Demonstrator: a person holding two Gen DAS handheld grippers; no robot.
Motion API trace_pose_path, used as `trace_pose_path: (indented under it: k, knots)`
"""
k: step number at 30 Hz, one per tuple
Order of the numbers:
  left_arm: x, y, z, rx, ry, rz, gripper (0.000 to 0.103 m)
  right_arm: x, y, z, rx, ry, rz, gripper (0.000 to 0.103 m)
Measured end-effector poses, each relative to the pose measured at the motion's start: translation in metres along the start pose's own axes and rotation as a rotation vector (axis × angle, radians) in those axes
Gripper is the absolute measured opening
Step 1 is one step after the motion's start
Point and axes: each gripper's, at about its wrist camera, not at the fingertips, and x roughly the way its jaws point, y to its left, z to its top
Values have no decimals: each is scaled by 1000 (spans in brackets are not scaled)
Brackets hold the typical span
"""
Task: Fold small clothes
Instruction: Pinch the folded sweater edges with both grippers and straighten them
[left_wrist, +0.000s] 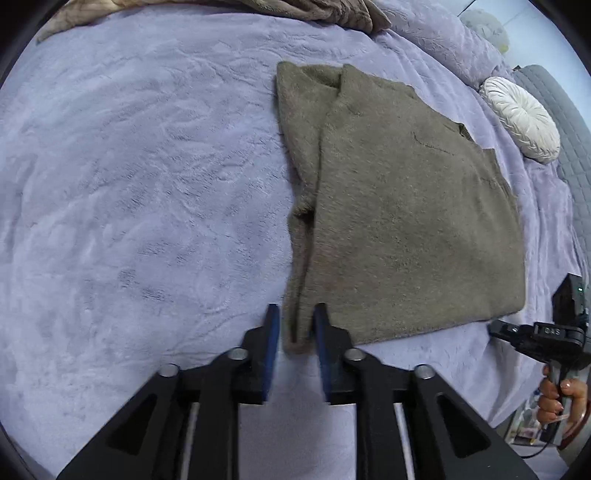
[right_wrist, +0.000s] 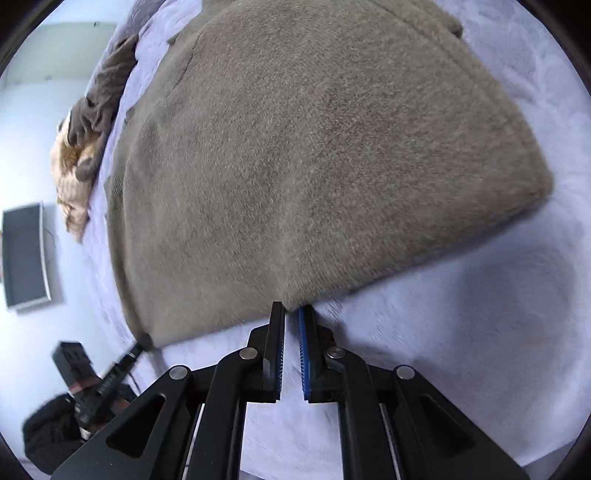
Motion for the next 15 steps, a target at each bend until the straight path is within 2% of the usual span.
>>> trace_pose_path:
  k: [2,4,6,9,11,14,15]
  knots:
    - [-12,3,6,-6,-56,22,50,-9,5,-3,-44,1,-52,8]
    - [-20,4,16,-27,-69,-16,51,-25,10,-6,-94,-30,-85,8]
    - [-21,1,27,-45,-78,-37,64,-43,17,-5,-144,-87,-109,8]
    - [-15,-13,49,-16,-96,-35,64,-61,20,10,-186,-171,-166,8]
    - [-7,-24,62,5,-98,-47,64,-63,11,26,-159,-185,-191,8]
    - [11,-41,87,17,-93,-47,64,-47,-11,48,-110,-142,-330,8]
    - [17,-45,97,18,-90,-46,64,-38,-23,52,-99,-120,-347,5]
